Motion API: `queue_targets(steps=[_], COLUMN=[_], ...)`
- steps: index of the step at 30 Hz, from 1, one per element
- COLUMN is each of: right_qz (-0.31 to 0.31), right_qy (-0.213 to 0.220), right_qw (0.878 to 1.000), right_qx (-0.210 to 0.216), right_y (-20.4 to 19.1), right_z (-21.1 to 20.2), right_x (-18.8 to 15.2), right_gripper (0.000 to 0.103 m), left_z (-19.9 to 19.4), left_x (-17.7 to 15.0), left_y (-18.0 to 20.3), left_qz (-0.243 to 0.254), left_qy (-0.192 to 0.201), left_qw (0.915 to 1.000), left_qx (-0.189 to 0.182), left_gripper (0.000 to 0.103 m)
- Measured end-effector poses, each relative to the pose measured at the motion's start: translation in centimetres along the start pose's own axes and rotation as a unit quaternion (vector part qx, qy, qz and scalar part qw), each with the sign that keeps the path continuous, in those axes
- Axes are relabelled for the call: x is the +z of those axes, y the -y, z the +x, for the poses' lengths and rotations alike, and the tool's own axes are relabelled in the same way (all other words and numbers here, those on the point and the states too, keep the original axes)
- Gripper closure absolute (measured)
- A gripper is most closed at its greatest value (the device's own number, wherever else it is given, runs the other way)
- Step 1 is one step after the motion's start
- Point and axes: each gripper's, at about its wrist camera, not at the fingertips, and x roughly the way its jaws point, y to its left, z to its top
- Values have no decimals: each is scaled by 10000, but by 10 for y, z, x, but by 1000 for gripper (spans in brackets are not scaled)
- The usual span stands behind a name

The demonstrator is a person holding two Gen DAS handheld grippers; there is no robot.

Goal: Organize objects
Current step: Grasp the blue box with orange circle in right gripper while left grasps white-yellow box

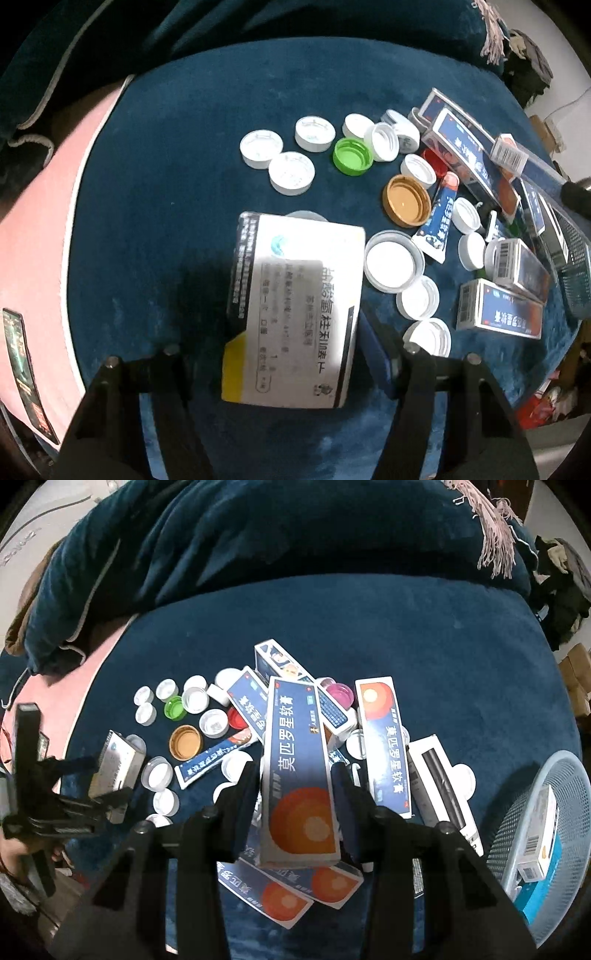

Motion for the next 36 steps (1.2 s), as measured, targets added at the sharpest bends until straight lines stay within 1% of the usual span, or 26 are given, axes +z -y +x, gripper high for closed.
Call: queue_targets(steps=[1, 5, 7, 10, 12, 13, 14, 15, 16, 17, 20, 23, 29, 30, 31, 32, 34, 36], right_qz=[1, 6, -20, -29, 8, 53, 120, 185, 246, 289, 388, 257, -134, -199, -243, -272, -443, -551], right_qy=[45, 162, 176, 79, 11, -42, -75, -74, -9, 59, 10, -239, -802, -917, -1043, -1114, -1133, -933], right_qw=[10000, 9998, 9997, 9997, 9999, 10000, 9999, 9998, 9996, 9994, 9991, 9991, 9962, 9952, 9940, 9932, 9924, 9940], right_qx=[24, 123, 157, 226, 136, 45, -28, -91, -147, -182, -190, -218, -305, -284, -239, -224, -203, -142], right_y=[-1, -1, -3, -4, -5, -4, -3, -1, 1, 4, 11, 13, 17, 17, 17, 17, 14, 9], right_z=[-2, -8, -10, -8, -5, -3, -2, -1, 0, 0, 10, 27, 52, 57, 61, 63, 61, 49], right_x=[1, 0, 0, -3, -4, -4, -4, -4, -2, 0, 8, 12, -1, -4, -7, -9, -12, -13], right_gripper=[63, 72, 73, 73, 71, 65, 47, 36, 21, 20, 20, 20, 22, 26, 41, 51, 58, 60], left_z=[-6, -31, -41, -47, -48, -48, -50, -50, -50, -51, -50, -51, -48, -47, -47, -49, -52, -57], left_x=[1, 8, 12, 17, 18, 18, 18, 20, 21, 20, 23, 25, 28, 28, 29, 29, 30, 30], left_y=[-3, -5, -3, 4, 13, 17, 18, 22, 22, 24, 21, 21, 24, 25, 27, 26, 29, 31], left_qz=[-85, -269, -337, -336, -246, -193, -158, -139, -132, -154, -241, -239, -212, -206, -194, -187, -192, -203], left_qy=[88, 434, 529, 552, 576, 577, 577, 575, 574, 578, 588, 612, 590, 585, 587, 599, 647, 696], left_qw=[9999, 9981, 9968, 9959, 9957, 9957, 9958, 9959, 9958, 9957, 9950, 9945, 9943, 9942, 9942, 9941, 9936, 9931], left_qx=[-71, -343, -501, -641, -686, -692, -694, -691, -699, -714, -772, -822, -866, -873, -878, -885, -902, -920], left_gripper=[34, 34, 34, 34, 34, 34, 34, 34, 34, 34, 34, 34, 34, 34, 34, 34, 34, 34])
